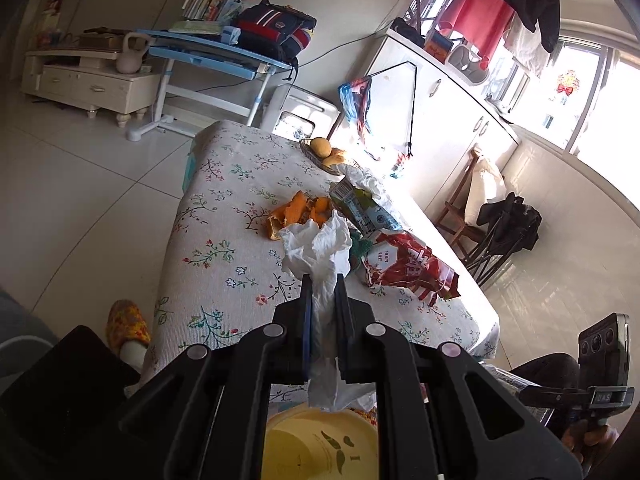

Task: Collect trash
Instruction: 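Carry tissue and bottle over the yellow basin and open both tools to drop them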

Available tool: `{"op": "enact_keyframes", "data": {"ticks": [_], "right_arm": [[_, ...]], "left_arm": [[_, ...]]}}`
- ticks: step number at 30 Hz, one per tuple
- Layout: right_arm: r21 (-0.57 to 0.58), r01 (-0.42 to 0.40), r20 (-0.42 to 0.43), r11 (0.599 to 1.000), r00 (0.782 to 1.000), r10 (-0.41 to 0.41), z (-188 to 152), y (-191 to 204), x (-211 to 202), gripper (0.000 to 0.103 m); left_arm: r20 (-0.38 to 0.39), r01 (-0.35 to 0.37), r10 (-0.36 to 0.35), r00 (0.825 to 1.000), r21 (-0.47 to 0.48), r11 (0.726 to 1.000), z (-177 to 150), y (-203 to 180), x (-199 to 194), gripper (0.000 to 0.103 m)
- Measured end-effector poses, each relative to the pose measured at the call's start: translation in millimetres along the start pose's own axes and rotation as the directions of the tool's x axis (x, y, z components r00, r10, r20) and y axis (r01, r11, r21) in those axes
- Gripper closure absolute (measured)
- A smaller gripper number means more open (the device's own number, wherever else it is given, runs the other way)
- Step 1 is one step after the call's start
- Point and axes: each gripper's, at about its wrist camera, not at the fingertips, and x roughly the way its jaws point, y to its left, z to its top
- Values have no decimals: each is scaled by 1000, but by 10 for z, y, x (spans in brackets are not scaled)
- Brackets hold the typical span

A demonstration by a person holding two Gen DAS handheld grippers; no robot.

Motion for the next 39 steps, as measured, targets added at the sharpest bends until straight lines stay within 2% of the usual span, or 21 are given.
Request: {"op": "enact_keyframes", "data": {"ticks": [4,8,11,13,17,21,24,27,30,31,32,34,39], "right_arm": [[-72,46,-120,996,991,-55,-127,121,438,47],[-180,99,-212,979,968,-137,-290,236,787,47],[-214,127,-238,968,955,-178,-355,228,929,47],[-201,143,-232,969,954,-189,-354,153,964,46],[-146,134,-153,980,976,-156,-314,85,821,35],[-119,134,-7,984,991,-136,-220,148,565,29],[-85,140,113,987,985,-130,-168,130,332,28],[-53,158,220,986,965,-143,-147,110,116,26],[-34,166,275,986,950,-150,-135,90,7,24],[-31,166,284,986,947,-150,-136,88,-5,24],[-32,167,291,986,945,-151,-139,93,-12,24],[-40,169,297,985,943,-150,-146,116,-29,24],[-67,178,300,982,942,-150,-196,187,-6,24]], "left_arm": [[-9,2,-2,1000,16,1000,-89,-38,-76,93],[-23,7,-6,1000,39,999,-175,-78,-147,93],[-32,9,-8,999,59,998,-235,-121,-186,93],[-39,14,-11,999,68,998,-269,-149,-200,93],[-62,24,-18,998,94,995,-362,-221,-218,93],[-114,42,-25,993,146,988,-484,-325,-189,93],[-172,73,-41,984,184,980,-576,-419,-129,93],[-263,110,-52,964,214,971,-707,-507,-24,92],[-338,122,-30,941,252,960,-861,-574,84,85],[-352,120,-18,936,269,956,-903,-599,107,76],[-358,110,-2,934,283,953,-942,-619,120,59],[-326,62,50,944,323,944,-971,-661,96,44],[-248,-15,116,962,375,927,-948,-673,-11,42]]}}
